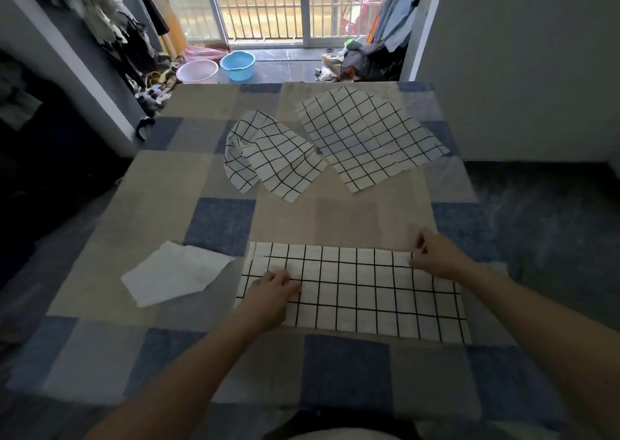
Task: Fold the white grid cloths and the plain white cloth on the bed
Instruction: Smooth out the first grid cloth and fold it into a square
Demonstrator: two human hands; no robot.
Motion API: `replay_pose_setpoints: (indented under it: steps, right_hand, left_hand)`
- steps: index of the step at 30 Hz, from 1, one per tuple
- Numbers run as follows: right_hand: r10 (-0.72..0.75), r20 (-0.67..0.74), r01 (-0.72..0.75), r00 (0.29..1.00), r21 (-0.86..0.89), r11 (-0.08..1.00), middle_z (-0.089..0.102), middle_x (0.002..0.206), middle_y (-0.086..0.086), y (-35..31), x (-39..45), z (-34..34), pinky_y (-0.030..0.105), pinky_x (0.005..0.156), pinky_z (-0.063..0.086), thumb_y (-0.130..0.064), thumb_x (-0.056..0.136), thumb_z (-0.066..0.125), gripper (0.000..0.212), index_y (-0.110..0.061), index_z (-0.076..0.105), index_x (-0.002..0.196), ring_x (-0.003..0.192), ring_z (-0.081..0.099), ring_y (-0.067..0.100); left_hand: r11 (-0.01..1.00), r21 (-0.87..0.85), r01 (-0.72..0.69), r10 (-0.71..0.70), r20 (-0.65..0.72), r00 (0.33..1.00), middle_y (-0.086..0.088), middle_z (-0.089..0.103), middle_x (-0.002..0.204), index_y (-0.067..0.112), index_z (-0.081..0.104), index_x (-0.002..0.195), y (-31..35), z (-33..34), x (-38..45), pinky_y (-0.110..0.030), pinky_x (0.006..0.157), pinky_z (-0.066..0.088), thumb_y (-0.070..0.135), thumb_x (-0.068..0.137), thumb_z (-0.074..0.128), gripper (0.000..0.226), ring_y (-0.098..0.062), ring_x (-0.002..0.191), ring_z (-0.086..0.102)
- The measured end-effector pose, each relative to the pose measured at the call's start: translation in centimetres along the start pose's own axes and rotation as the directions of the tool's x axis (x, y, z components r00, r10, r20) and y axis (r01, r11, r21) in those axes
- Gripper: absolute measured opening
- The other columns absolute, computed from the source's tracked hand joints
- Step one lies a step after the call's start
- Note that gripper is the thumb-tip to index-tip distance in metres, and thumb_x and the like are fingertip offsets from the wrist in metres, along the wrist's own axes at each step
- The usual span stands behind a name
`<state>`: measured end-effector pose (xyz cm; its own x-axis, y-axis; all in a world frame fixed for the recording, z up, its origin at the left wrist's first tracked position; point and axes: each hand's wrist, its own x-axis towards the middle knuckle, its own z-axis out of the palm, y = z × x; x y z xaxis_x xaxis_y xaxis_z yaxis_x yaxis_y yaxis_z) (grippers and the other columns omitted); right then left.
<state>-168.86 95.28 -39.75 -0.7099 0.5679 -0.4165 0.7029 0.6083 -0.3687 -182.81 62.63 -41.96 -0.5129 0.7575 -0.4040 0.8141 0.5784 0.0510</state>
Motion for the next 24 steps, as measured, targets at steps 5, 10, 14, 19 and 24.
replay_pose_setpoints:
  steps: [5, 10, 14, 19, 24]
  right_hand:
    - [-0.101, -0.001, 0.100, 0.995, 0.138, 0.985, 0.065, 0.083, 0.002, -0.1, -1.9, -3.2, 0.026, 0.064, 0.053, -0.011, 0.080, 0.072, 0.021, -0.020, 0.058, 0.092, 0.073, 0.062, 0.015]
    - [-0.261, -0.050, 0.264, 0.964, 0.078, 0.961, 0.063, 0.083, -0.005, -1.9, -5.6, -5.6, 0.024, 0.070, 0.055, -0.016, 0.082, 0.072, 0.033, -0.027, 0.054, 0.107, 0.076, 0.062, 0.006]
    - [-0.405, -0.073, 0.405, 0.912, -0.009, 0.914, 0.063, 0.080, -0.007, -3.8, -8.2, -8.2, 0.018, 0.070, 0.053, -0.019, 0.082, 0.071, 0.042, -0.029, 0.050, 0.116, 0.075, 0.061, 0.001]
    - [-0.397, -0.157, 0.419, 0.905, 0.155, 0.895, 0.063, 0.084, -0.009, -3.0, -9.9, -12.2, 0.017, 0.066, 0.051, -0.031, 0.078, 0.077, 0.056, -0.030, 0.047, 0.125, 0.076, 0.061, 0.001]
    - [-0.258, 0.142, 0.206, 0.956, 0.303, 0.930, 0.070, 0.089, -0.012, 1.7, -9.2, -13.5, 0.017, 0.073, 0.048, -0.022, 0.078, 0.077, 0.022, -0.028, 0.068, 0.097, 0.082, 0.065, 0.000]
  left_hand:
    - [0.992, 0.109, 0.056, -0.074, 0.168, 0.983, -0.006, 0.039, 0.143, 0.028, 0.042, 0.138, 1.0, -2.3, 1.0, -0.049, 0.108, 0.031, 0.030, 0.092, 0.050, 0.047, -0.029, 0.132, 0.036]
    - [0.987, -0.140, -0.079, 0.039, -0.265, 0.964, 0.001, 0.044, 0.135, 0.023, 0.044, 0.132, 7.1, -7.5, 3.7, -0.037, 0.101, 0.038, 0.053, 0.086, 0.060, 0.057, -0.020, 0.124, 0.038]
    - [0.879, -0.267, -0.394, 0.317, -0.289, 0.903, 0.005, 0.044, 0.138, 0.030, 0.044, 0.135, 13.2, -12.4, 5.8, -0.040, 0.108, 0.031, 0.053, 0.085, 0.061, 0.057, -0.017, 0.127, 0.036]
    - [0.686, -0.526, -0.504, 0.448, -0.241, 0.861, 0.008, 0.066, 0.080, 0.017, 0.070, 0.095, 15.8, -16.8, 7.7, -0.019, 0.069, 0.043, 0.028, 0.093, 0.062, 0.014, 0.003, 0.072, 0.057]
    - [0.724, -0.542, -0.426, 0.350, -0.242, 0.905, 0.010, 0.062, 0.073, 0.020, 0.071, 0.093, 15.1, -19.7, 8.4, -0.021, 0.066, 0.042, 0.028, 0.091, 0.064, 0.011, 0.001, 0.066, 0.054]
